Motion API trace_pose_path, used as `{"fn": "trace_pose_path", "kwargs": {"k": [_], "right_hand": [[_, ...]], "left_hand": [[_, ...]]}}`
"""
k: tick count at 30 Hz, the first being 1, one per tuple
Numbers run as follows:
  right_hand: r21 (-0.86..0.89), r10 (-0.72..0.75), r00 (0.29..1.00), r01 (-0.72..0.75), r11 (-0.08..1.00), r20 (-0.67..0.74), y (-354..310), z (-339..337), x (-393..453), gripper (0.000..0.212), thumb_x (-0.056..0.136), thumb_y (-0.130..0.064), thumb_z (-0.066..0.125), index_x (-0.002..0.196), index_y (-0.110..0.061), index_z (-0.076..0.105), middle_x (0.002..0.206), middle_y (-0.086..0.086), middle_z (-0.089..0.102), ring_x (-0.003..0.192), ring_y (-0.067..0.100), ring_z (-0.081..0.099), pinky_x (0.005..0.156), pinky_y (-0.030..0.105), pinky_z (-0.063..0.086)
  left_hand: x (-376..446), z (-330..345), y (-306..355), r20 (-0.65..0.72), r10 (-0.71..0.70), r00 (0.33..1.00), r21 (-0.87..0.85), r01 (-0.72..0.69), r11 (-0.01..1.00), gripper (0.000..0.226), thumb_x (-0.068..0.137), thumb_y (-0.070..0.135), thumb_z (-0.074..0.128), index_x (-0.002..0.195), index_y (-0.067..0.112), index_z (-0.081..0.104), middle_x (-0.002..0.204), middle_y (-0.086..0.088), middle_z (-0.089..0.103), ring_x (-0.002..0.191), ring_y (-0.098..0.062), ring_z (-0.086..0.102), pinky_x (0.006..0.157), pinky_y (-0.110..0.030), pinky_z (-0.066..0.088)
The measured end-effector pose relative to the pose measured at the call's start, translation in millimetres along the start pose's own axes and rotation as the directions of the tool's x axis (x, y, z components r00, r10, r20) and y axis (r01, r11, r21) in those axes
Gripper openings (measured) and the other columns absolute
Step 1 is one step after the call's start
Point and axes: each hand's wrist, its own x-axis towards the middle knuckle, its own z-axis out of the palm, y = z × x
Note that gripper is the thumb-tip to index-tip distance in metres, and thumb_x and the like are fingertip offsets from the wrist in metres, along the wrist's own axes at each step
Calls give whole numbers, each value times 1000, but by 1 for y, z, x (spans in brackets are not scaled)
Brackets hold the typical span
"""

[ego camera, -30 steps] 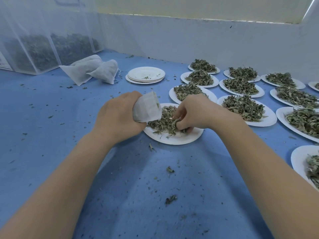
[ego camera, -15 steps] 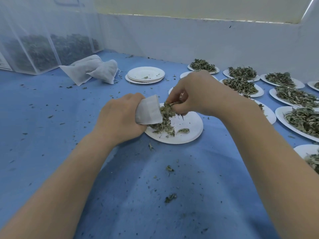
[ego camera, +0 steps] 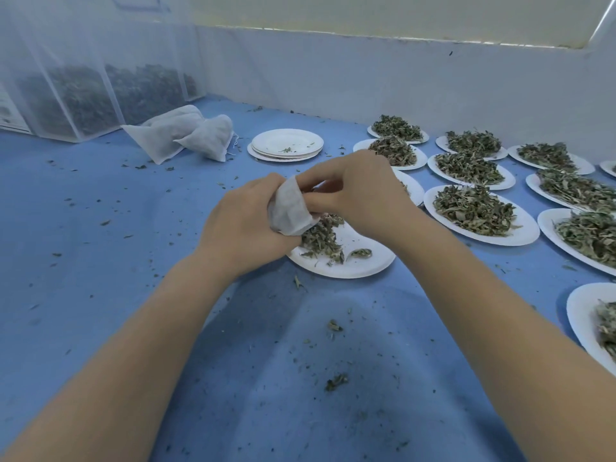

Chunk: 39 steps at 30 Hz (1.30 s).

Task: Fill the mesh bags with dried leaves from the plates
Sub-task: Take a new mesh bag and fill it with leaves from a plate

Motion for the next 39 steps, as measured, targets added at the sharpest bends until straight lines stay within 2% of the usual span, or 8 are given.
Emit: {"fn": "trace_pose_path", "kwargs": {"k": [4, 9, 12, 18, 23, 26, 33, 39], "right_hand": [[-151, 37, 985, -11, 988, 167, 0, -4, 1, 14, 87, -20, 62, 90, -15, 75, 50, -10, 54, 47, 3, 39, 47, 10, 33], [80, 36, 959, -61, 995, 282, -4, -17, -4, 19, 80, -19, 70, 96, -29, 72, 81, -15, 72, 77, 6, 67, 67, 26, 53], [124, 58, 990, -74, 989, 130, -1, -11, -1, 24, 71, -10, 75, 88, -26, 72, 69, -20, 69, 68, -6, 64, 59, 5, 45], [-81, 9, 999, -12, 997, -48, -3, 4, 3, 24, 71, -2, 65, 77, -24, 71, 56, -23, 56, 56, -12, 53, 57, 0, 36], [-14, 38, 982, -36, 999, 187, -4, -6, -1, 28, 77, -9, 64, 89, -32, 74, 57, -17, 62, 52, -4, 47, 48, 5, 35], [4, 34, 959, -36, 999, 282, -3, -16, -4, 30, 81, -15, 64, 94, -41, 69, 57, -30, 59, 53, -5, 48, 48, 8, 34], [163, -22, 994, 4, 987, 111, 3, -14, -2, 26, 78, -14, 70, 97, -32, 72, 92, -18, 71, 69, 9, 67, 71, 17, 53], [158, 130, 989, -119, 980, -65, 19, -15, 3, 26, 80, -41, 70, 103, -32, 68, 83, -11, 67, 59, 12, 63, 58, 25, 54]], "left_hand": [[-1, -2, 1, 9, -19, 1000, -44, 19, 999, 37, 65, 33, 75, 97, 27, 58, 88, 9, 61, 82, -16, 55, 73, -36, 48], [-1, -5, 4, 16, -37, 999, -52, 38, 998, 37, 65, 30, 74, 96, 30, 55, 87, 11, 61, 83, -15, 56, 71, -33, 47], [-1, -5, 4, 26, -23, 999, -33, 24, 999, 36, 66, 28, 74, 96, 28, 54, 84, 10, 59, 81, -18, 56, 68, -32, 46], [-3, -3, 13, -10, -29, 1000, -81, 28, 996, 45, 60, 57, 71, 87, 25, 55, 76, 8, 60, 76, -18, 57, 67, -36, 48], [-6, -2, 15, 6, 8, 1000, -77, -8, 997, 38, 60, 50, 74, 69, 37, 39, 66, 13, 51, 66, -12, 51, 60, -30, 39], [-5, -1, 15, 22, 15, 1000, -51, -14, 999, 36, 60, 51, 69, 84, 33, 49, 75, 11, 55, 71, -13, 54, 62, -31, 43], [0, -7, 4, 2, -1, 1000, 31, 1, 1000, 51, 63, 23, 71, 111, 22, 52, 92, 3, 60, 82, -25, 56, 69, -41, 48], [3, -15, -8, -22, -124, 992, 49, 125, 991, 47, 59, 35, 65, 101, 22, 50, 86, 5, 56, 80, -22, 49, 66, -35, 43]]}}
